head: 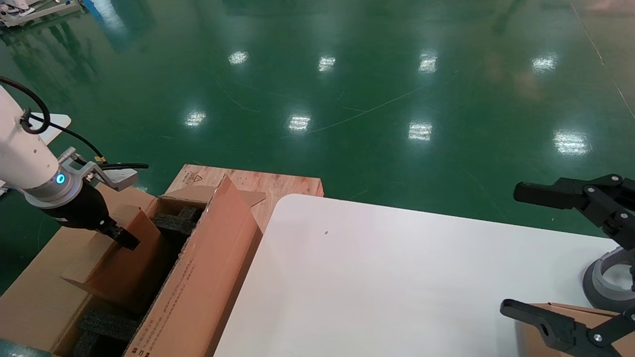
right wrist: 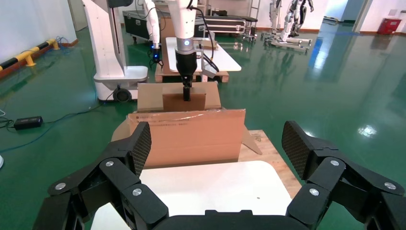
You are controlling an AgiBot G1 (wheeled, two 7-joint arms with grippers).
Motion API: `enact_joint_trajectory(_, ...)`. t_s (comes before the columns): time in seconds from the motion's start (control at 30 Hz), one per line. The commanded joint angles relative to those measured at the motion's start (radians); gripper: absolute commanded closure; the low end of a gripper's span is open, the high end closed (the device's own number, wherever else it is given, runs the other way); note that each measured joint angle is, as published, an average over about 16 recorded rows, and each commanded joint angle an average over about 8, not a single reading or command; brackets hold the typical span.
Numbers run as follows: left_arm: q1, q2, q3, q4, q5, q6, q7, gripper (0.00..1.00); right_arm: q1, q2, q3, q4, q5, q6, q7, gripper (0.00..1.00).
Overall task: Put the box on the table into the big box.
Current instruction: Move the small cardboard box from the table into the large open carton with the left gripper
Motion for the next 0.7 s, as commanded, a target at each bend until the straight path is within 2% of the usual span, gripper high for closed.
enact_joint_trajectory(0.03,0.002,0.002,0.0,0.002,0.0,0.0,0.0,0.0,0.0,0.0,0.0,0.0,0.0,0.0,0.0,0.0)
enact_joint_trajectory(0.7,0.007,0.005,0.0,0.005,0.002,-0.003,0.0,0.0,0.0,0.0,0.0,0.0,0.0,0.0,0.0,0.0)
